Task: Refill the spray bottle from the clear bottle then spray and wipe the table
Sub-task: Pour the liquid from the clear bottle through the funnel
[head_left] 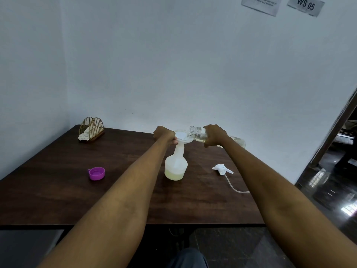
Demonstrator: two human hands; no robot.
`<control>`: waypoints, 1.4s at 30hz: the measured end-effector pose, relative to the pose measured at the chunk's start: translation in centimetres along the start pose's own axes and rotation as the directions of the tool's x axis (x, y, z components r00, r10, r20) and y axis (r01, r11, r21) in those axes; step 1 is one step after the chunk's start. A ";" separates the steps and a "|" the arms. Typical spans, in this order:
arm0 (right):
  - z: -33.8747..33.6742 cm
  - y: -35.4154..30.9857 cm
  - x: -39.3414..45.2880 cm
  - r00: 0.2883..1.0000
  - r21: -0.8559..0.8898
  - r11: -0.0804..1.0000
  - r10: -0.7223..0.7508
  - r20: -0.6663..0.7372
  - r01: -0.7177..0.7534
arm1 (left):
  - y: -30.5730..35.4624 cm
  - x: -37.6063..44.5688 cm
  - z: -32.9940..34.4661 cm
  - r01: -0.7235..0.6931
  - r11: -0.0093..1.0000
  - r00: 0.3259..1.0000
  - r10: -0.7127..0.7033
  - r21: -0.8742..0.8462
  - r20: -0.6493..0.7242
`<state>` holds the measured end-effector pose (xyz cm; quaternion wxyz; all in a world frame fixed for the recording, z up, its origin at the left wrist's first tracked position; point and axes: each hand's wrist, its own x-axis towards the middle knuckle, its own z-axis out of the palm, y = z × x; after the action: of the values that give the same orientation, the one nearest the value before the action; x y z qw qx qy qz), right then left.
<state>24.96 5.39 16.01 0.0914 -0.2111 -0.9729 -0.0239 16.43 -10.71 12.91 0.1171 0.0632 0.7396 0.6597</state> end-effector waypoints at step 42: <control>0.1 0.0 0.2 1.000 -0.004 1.000 0.003 -0.005 -0.003 | 0.0 -0.2 -0.1 0.017 1.000 1.000 -0.018 -0.008 -0.018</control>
<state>24.78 5.49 15.93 0.0934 -0.2129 -0.9723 -0.0262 16.58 -10.88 12.91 0.1165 0.0504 0.7387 0.6620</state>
